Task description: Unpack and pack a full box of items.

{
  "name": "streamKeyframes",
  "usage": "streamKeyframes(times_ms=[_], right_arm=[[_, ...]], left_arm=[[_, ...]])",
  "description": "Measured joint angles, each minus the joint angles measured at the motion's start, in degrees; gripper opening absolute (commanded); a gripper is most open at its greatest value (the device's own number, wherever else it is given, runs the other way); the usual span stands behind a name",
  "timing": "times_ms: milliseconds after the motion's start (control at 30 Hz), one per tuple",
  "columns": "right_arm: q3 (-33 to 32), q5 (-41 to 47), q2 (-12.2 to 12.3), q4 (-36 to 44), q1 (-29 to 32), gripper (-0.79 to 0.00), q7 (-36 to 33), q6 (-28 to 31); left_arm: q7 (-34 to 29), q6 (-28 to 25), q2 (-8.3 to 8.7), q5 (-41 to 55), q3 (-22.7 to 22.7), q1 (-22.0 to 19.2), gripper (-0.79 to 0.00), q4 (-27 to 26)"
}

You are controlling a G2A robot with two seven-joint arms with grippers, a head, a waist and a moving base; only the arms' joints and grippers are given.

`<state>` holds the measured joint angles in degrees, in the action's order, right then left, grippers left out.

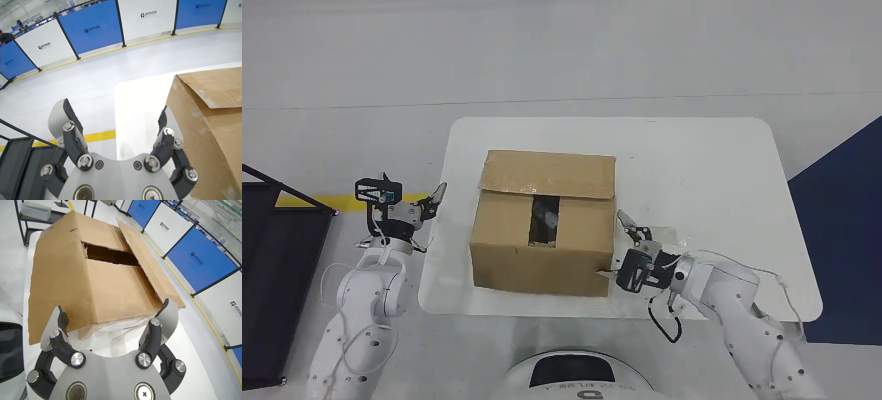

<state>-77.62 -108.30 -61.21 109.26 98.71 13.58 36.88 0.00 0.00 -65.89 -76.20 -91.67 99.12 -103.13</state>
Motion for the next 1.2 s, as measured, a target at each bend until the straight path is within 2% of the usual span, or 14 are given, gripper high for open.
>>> streamKeyframes(times_ms=[200, 667, 733, 833, 900, 1033, 1200], right_arm=[[-0.09, -0.90, 0.16, 0.78, 1.34, 0.000, 1.29, -3.40], [-0.09, -0.76, 0.16, 0.89, 1.30, 0.000, 1.43, -3.24], [-0.91, 1.40, 0.30, 1.19, 1.16, 0.000, 3.87, -1.61], [-4.87, 7.34, 0.88, 1.48, 1.32, 0.000, 11.10, 2.37], [-7.56, 12.23, 1.07, 0.77, 0.82, 0.000, 12.87, 4.40], [-8.74, 18.37, 1.21, -2.49, -3.99, 0.000, 8.29, 8.58], [-3.09, 21.66, 0.42, -8.78, -12.83, 0.000, -3.36, 7.94]], left_arm=[[0.00, 0.00, 0.00, 0.00, 0.00, 0.00, 0.000, 0.00], [0.00, 0.00, 0.00, 0.00, 0.00, 0.00, 0.000, 0.00], [0.00, 0.00, 0.00, 0.00, 0.00, 0.00, 0.000, 0.00], [0.00, 0.00, 0.00, 0.00, 0.00, 0.00, 0.000, 0.00], [0.00, 0.00, 0.00, 0.00, 0.00, 0.00, 0.000, 0.00], [0.00, 0.00, 0.00, 0.00, 0.00, 0.00, 0.000, 0.00], [0.00, 0.00, 0.00, 0.00, 0.00, 0.00, 0.000, 0.00]])
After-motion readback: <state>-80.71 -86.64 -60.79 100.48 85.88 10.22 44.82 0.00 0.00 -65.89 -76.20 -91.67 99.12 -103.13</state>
